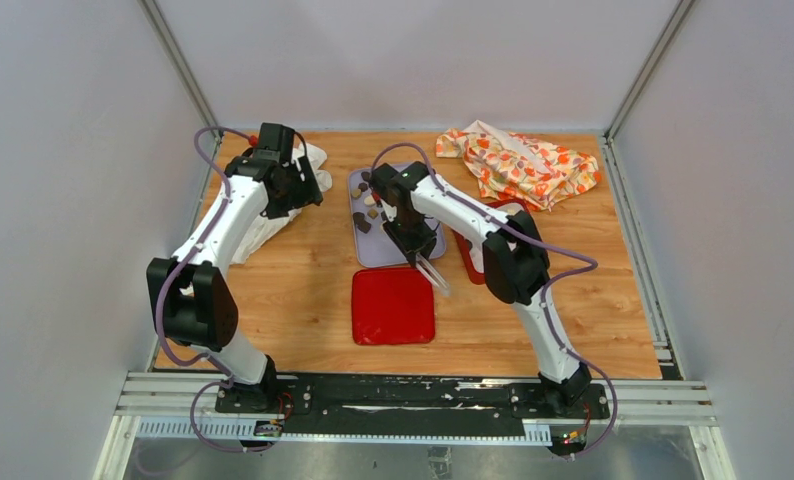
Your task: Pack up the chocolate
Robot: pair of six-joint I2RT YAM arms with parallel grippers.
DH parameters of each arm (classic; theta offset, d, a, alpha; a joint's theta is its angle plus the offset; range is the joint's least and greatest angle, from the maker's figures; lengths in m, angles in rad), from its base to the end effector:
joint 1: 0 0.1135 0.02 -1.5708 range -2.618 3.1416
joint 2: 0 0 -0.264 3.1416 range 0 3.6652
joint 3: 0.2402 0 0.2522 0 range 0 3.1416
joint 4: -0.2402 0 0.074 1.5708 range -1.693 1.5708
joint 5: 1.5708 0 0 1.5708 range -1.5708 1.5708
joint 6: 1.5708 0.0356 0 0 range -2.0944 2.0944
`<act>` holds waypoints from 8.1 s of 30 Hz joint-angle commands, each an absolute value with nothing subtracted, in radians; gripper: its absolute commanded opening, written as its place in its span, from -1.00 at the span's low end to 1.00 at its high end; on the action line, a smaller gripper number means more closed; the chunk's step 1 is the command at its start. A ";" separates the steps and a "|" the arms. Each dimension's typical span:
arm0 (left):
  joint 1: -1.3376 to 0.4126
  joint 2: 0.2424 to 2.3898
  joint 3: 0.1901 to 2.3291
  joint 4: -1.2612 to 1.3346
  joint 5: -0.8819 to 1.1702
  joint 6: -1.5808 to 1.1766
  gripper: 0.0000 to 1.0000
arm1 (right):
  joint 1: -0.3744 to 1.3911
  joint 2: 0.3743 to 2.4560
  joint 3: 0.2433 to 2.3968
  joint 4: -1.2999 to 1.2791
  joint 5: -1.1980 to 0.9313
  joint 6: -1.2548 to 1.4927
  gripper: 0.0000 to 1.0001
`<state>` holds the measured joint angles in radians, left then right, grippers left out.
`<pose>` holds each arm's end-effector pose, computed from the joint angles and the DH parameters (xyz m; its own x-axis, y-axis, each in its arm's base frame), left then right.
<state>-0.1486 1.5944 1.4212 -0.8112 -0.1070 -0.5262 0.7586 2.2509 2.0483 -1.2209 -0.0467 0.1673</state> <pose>0.3352 -0.0463 0.3032 -0.7569 -0.3916 -0.5232 -0.3370 0.9198 -0.2010 0.3285 0.3136 0.2199 -0.8232 -0.5510 -0.1370 -0.5629 0.8236 0.0700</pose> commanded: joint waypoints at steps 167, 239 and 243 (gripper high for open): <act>-0.138 1.710 1.490 -0.804 -0.051 -0.529 0.54 | 0.550 1.714 1.704 -1.365 0.144 0.229 -0.72; -0.130 1.615 1.418 -0.811 -0.086 -0.503 0.55 | 0.748 2.445 2.400 -1.294 0.060 0.192 0.00; -0.130 1.613 1.416 -0.811 -0.088 -0.503 0.54 | 0.748 2.456 2.412 -1.294 0.061 0.193 0.00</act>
<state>-0.1394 1.6485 1.4284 -0.8101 -0.0788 -0.5186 0.7349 2.4313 2.3665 -1.2736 0.0380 0.1879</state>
